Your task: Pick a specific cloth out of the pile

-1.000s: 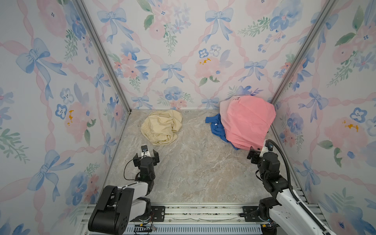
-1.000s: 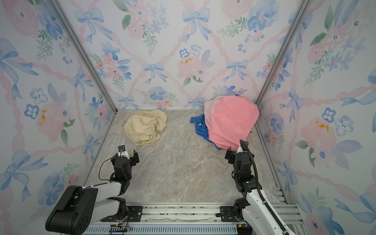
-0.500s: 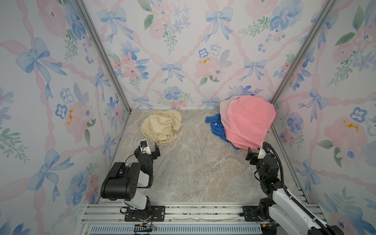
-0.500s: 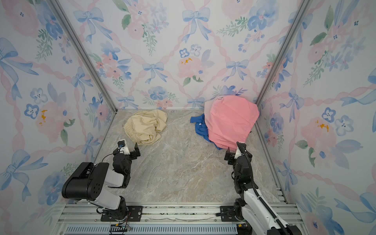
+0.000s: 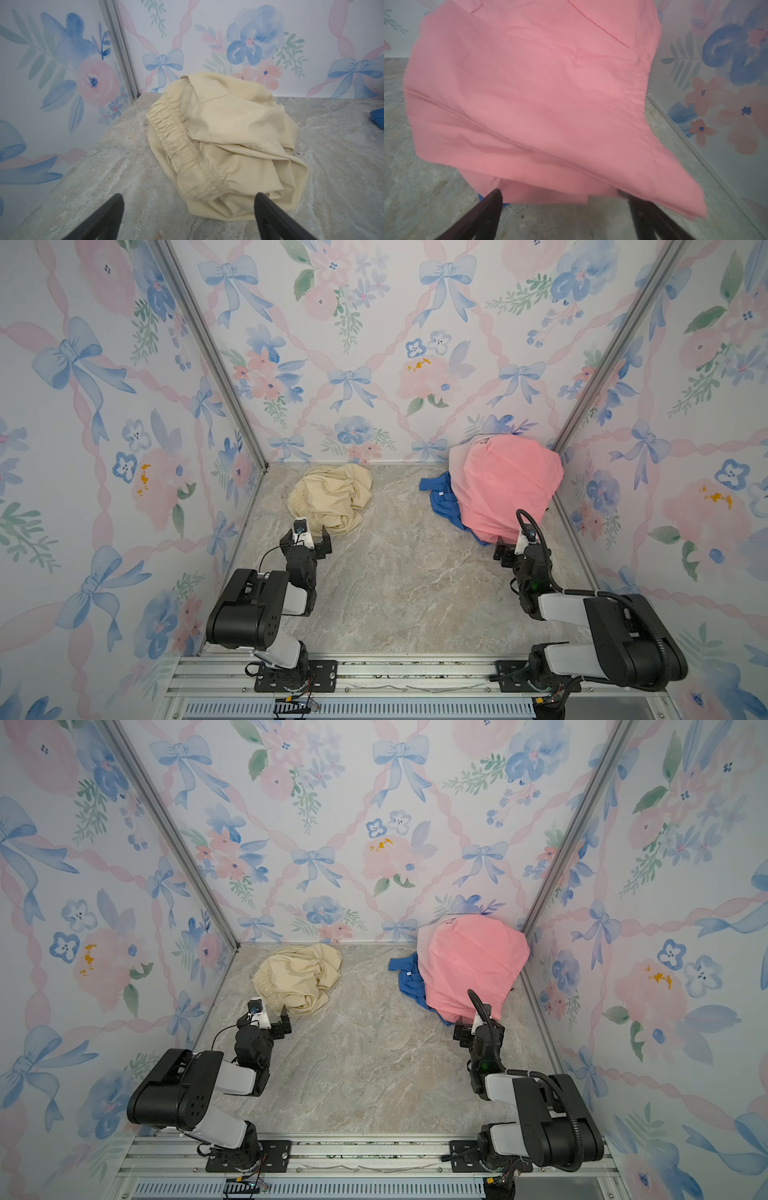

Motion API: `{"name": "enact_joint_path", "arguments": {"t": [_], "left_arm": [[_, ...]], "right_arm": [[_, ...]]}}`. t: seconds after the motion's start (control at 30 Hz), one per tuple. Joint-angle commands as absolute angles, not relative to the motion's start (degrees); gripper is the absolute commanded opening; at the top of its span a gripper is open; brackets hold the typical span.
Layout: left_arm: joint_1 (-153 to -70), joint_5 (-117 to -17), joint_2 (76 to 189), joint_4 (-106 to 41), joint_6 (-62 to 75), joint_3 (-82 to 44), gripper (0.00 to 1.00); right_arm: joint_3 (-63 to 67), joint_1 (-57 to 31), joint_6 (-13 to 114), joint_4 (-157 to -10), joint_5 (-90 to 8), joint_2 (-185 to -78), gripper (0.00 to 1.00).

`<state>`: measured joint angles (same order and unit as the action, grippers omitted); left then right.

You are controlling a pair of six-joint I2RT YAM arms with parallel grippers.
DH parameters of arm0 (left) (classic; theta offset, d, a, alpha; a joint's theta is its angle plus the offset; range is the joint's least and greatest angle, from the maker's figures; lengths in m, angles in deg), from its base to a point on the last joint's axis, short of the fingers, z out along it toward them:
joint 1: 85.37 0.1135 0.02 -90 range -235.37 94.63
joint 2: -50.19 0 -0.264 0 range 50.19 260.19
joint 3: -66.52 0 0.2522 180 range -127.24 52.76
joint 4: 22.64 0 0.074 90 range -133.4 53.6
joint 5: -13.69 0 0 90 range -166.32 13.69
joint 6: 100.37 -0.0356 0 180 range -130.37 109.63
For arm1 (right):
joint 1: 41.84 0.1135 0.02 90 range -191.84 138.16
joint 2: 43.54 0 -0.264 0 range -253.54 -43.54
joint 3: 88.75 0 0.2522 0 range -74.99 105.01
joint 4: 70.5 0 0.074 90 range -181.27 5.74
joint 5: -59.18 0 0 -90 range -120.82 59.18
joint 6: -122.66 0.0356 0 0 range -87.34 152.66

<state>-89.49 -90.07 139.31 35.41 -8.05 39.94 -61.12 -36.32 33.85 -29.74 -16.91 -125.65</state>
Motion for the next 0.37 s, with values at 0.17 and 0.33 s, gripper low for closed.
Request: {"name": "enact_joint_path", "arguments": {"t": [0.17, 0.33], "left_arm": [[-89.31, -88.94, 140.13, 34.53, -9.05, 39.55, 0.98], [-89.13, -88.63, 140.05, 34.53, -9.05, 39.64, 0.98]], "right_arm": [[-53.26, -37.45, 31.66, -30.00, -22.00, -132.72, 0.97], [-53.11, -36.97, 31.69, -30.90, -20.45, -132.40, 0.97]]}}
